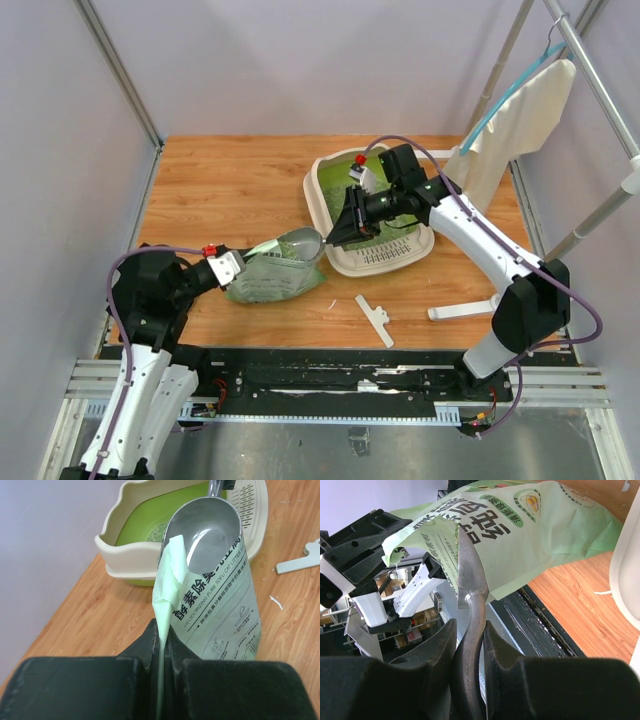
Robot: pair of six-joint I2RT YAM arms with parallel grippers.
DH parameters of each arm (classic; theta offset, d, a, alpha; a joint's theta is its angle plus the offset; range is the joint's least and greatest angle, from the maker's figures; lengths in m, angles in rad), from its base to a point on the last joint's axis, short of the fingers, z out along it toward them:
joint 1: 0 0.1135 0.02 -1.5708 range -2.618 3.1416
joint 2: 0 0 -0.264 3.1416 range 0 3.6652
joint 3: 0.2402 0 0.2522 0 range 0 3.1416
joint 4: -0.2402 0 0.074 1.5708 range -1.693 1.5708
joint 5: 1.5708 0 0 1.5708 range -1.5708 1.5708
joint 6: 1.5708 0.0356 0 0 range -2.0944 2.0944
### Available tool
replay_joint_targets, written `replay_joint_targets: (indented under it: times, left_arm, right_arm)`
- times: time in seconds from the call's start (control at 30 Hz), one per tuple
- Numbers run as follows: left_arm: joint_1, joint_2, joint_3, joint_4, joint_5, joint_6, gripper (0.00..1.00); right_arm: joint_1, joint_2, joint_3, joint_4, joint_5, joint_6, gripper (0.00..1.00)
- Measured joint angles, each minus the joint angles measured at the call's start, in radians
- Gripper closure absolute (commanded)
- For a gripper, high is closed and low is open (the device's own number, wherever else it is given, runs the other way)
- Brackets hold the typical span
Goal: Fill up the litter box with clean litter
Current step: 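Scoop the cat litter from the cat litter bag.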
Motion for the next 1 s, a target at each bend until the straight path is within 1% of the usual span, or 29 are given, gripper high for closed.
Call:
replay_joint_targets:
  times: [0.23,0.37,0.57,0.9,1.0]
  left_arm:
    - [0.0,0.024,0.003,0.014,0.023,0.002,1.0]
    - [0.0,0.077,0.063,-0.061,0.022,0.064,0.99]
    - [0.0,0.089,0.112,-0.137,-0.005,0.136,0.99]
    - [0.0,0.09,0.115,-0.135,-0.015,0.151,0.99]
    - [0.0,0.09,0.115,-0.133,-0.019,0.151,0.99]
  right_arm:
    - [0.009,-0.004,0.037,-0.026,0.023,0.019,0.99]
    - [0.018,-0.008,0.082,-0.05,0.048,0.019,0.99]
    - [0.018,-0.01,0.119,-0.075,0.068,0.018,0.99]
    - [0.005,-0.015,0.13,-0.092,0.072,0.014,0.99]
    - [-0.007,-0.019,0.135,-0.122,0.076,-0.012,0.99]
